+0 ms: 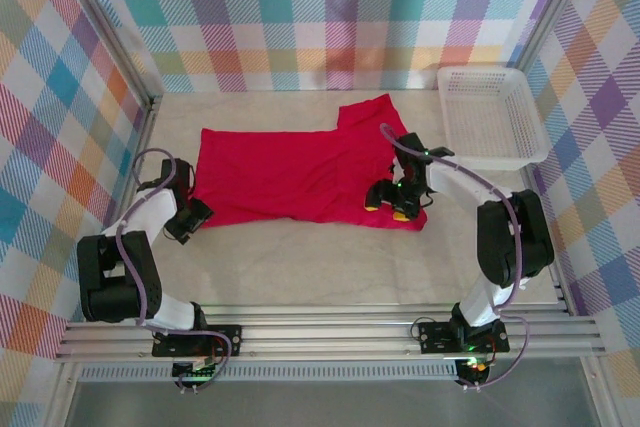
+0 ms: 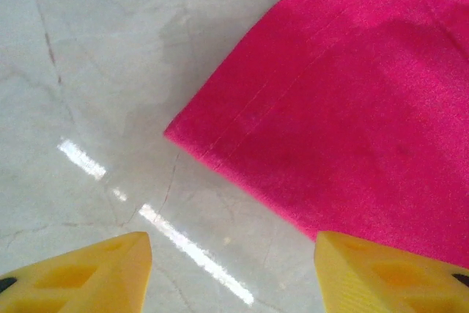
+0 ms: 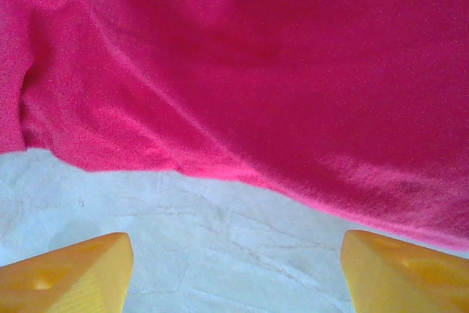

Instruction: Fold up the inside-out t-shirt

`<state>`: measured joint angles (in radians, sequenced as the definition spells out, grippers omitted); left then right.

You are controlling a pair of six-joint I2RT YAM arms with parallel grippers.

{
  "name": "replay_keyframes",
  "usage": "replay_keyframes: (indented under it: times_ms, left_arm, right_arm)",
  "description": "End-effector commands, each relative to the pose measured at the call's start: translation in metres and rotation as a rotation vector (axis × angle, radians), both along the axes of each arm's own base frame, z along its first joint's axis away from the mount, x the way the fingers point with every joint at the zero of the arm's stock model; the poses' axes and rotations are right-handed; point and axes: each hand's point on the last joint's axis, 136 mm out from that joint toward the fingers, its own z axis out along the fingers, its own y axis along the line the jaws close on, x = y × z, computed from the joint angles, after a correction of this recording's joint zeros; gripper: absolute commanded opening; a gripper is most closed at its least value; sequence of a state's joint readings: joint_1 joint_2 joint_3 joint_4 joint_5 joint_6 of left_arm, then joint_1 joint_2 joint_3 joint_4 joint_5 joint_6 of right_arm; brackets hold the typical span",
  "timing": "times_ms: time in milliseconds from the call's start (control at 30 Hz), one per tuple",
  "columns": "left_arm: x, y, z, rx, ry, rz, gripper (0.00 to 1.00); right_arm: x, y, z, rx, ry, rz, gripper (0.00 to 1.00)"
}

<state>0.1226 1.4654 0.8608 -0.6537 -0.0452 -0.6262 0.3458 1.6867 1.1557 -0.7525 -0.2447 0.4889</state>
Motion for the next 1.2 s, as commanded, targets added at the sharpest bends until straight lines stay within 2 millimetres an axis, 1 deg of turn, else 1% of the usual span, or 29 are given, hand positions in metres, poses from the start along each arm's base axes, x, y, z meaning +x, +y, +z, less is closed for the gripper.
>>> replay_keyframes:
  times_ms: [0,67,167,233,300,333,400,433,467,500,700,800,867,1000,1100,1167]
  left_arm:
    - [0.015,0.009,-0.002,0.010,-0.019,0.039,0.62]
    - [0.020,0.013,-0.008,0.027,0.000,0.038,0.61]
    - [0.023,0.020,-0.022,0.031,0.050,0.047,0.59]
    - [0.023,0.026,-0.028,0.033,0.072,0.061,0.55]
    - [0.022,0.034,-0.030,0.034,0.079,0.084,0.41]
    - [0.021,0.038,-0.030,0.038,0.082,0.098,0.33]
    - [0.021,0.044,-0.031,0.035,0.077,0.118,0.19]
    - [0.021,0.046,-0.031,0.025,0.075,0.123,0.09]
    - [0.021,0.047,-0.031,0.020,0.076,0.127,0.02]
    - [0.020,0.049,-0.030,0.020,0.079,0.128,0.00]
    - [0.014,0.055,-0.013,0.065,0.064,0.135,0.00]
    - [0.011,0.059,-0.007,0.090,0.076,0.133,0.00]
    - [0.009,0.060,-0.004,0.100,0.082,0.132,0.00]
    - [0.009,0.065,0.002,0.127,0.080,0.135,0.00]
    - [0.008,0.067,0.008,0.144,0.082,0.130,0.00]
    - [0.007,0.064,0.010,0.133,0.074,0.123,0.00]
  right_arm:
    - [0.012,-0.002,0.007,0.040,-0.052,-0.028,0.75]
    - [0.014,-0.006,0.001,0.038,-0.040,-0.040,0.75]
    - [0.015,-0.016,-0.011,0.028,-0.012,-0.065,0.76]
    - [0.016,-0.025,-0.017,0.023,0.003,-0.086,0.76]
    - [0.014,-0.032,-0.022,0.020,0.018,-0.099,0.76]
    - [0.013,-0.035,-0.024,0.016,0.029,-0.104,0.76]
    - [0.007,-0.039,-0.030,0.005,0.049,-0.106,0.77]
    - [0.003,-0.041,-0.033,0.002,0.059,-0.106,0.77]
    - [0.000,-0.042,-0.036,-0.001,0.070,-0.105,0.77]
    - [-0.005,-0.043,-0.040,-0.006,0.081,-0.103,0.77]
    - [-0.035,-0.064,-0.060,-0.068,0.163,-0.124,0.77]
    - [-0.045,-0.077,-0.060,-0.104,0.172,-0.144,0.77]
    - [-0.047,-0.085,-0.057,-0.113,0.164,-0.158,0.77]
    - [-0.043,-0.094,-0.049,-0.118,0.145,-0.173,0.77]
    - [-0.037,-0.101,-0.039,-0.141,0.123,-0.174,0.77]
    - [-0.034,-0.104,-0.029,-0.154,0.110,-0.175,0.76]
